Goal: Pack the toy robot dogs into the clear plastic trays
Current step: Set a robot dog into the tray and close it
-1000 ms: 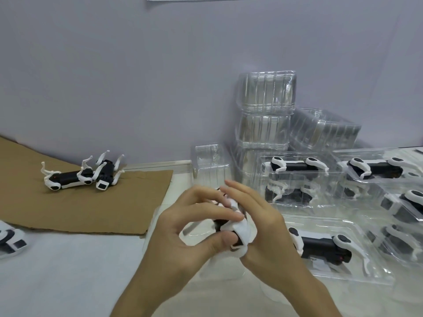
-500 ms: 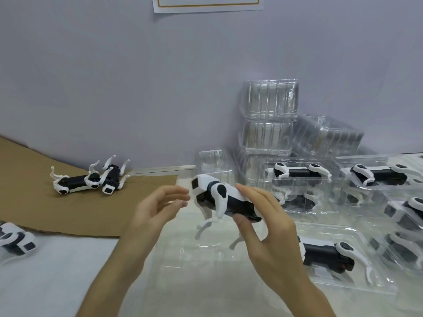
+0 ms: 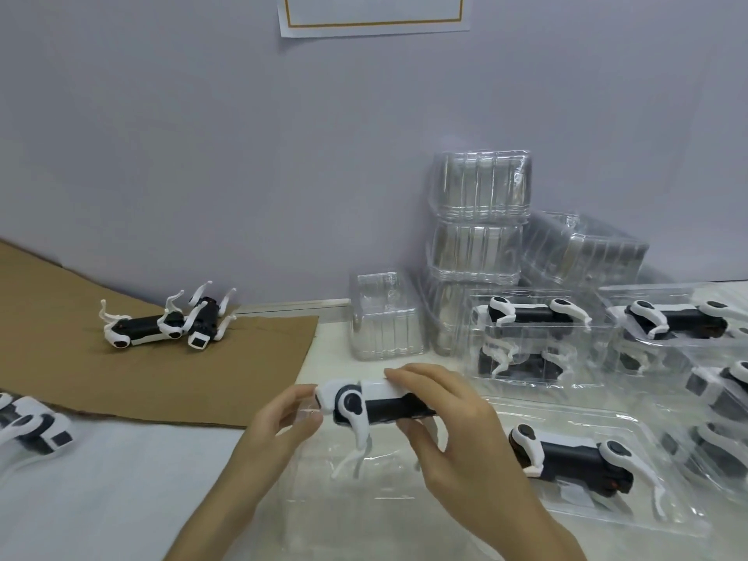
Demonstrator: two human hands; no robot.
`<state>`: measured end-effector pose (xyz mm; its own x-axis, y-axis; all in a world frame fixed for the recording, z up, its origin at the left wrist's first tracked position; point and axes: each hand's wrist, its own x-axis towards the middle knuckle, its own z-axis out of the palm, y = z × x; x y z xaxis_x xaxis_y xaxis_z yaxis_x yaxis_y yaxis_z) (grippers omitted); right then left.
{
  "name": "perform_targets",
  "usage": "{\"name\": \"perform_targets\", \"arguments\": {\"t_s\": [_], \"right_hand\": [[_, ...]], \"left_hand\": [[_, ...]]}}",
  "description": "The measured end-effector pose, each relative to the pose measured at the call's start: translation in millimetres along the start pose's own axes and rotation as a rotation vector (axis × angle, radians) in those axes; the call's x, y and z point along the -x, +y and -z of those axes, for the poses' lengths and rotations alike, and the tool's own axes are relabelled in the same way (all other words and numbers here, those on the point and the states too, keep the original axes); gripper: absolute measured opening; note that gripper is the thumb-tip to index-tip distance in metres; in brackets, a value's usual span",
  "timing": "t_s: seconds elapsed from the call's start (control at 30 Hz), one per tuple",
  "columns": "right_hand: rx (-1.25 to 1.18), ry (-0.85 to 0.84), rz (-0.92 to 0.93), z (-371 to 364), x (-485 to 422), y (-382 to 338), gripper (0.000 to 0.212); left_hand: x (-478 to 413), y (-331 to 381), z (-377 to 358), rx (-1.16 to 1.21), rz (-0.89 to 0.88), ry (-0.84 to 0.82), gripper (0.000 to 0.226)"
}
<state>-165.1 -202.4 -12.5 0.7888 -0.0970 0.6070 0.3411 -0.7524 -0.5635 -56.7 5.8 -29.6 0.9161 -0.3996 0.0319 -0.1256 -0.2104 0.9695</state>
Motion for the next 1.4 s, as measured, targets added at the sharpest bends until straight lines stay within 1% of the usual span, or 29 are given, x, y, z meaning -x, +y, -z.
{"name": "perform_targets", "arguments": {"t_s": [0.07,0.13,0.23,0.3,0.33,0.43,0.47,0.57,0.67,0.83,1.0,1.1,1.13,1.17,1.23,1.27,1.33,1.4], "right_hand": [[-0.008,0.017,0.000,0,0,-1,0.050],[-0.025,0.068,-0.011,3,-1,-3,0.051],[-0.008,0.104,-0.001,5,-1,-9,0.051],[0.028,0.068,0.020,2,0,-13,0.049],[0.039,0.023,0.013,-1,1,-14,0.047],[0.075,-0.159,-0.088,-9,2,-15,0.045],[0.080,-0.185,-0.117,-10,3,-14,0.045],[0.114,-0.180,-0.152,-11,4,-15,0.046],[0.208,-0.195,-0.142,-11,5,-16,0.047],[0.169,-0.256,-0.175,-11,2,-14,0.045],[0.175,-0.250,-0.187,-13,3,-13,0.046],[0.207,-0.294,-0.197,-14,3,-11,0.047],[0.200,-0.299,-0.195,-14,3,-11,0.046],[0.179,-0.297,-0.195,-14,3,-10,0.046],[0.059,-0.233,-0.222,-11,2,-12,0.044],[-0.019,-0.163,-0.233,-9,1,-12,0.043],[-0.118,0.011,-0.240,-2,-2,-13,0.041],[-0.158,0.128,-0.246,6,-4,-13,0.040]], "left_hand": [[1,-1,-3,0.016,0.023,0.047,0.022],[2,-1,-6,0.038,0.047,0.074,0.024],[1,-2,-7,0.068,0.112,0.101,0.021],[0,-3,-7,0.055,0.145,0.102,0.016],[1,-4,-7,0.040,0.143,0.102,0.014],[2,-1,-6,-0.025,0.104,0.122,0.020],[2,0,-6,-0.035,0.101,0.131,0.021],[2,0,-7,-0.050,0.107,0.156,0.018],[1,2,-8,-0.059,0.131,0.182,0.018],[0,1,-6,-0.110,0.142,0.179,0.019],[0,0,-5,-0.118,0.147,0.164,0.018],[-1,-1,-4,-0.148,0.156,0.148,0.022],[-1,-1,-4,-0.146,0.152,0.132,0.025],[0,0,-3,-0.133,0.150,0.109,0.033],[2,1,-2,-0.102,0.173,0.060,0.049],[3,2,-2,-0.101,0.188,0.040,0.052],[4,4,-1,-0.092,0.211,0.029,0.048],[4,5,-2,-0.071,0.223,0.057,0.037]]}}
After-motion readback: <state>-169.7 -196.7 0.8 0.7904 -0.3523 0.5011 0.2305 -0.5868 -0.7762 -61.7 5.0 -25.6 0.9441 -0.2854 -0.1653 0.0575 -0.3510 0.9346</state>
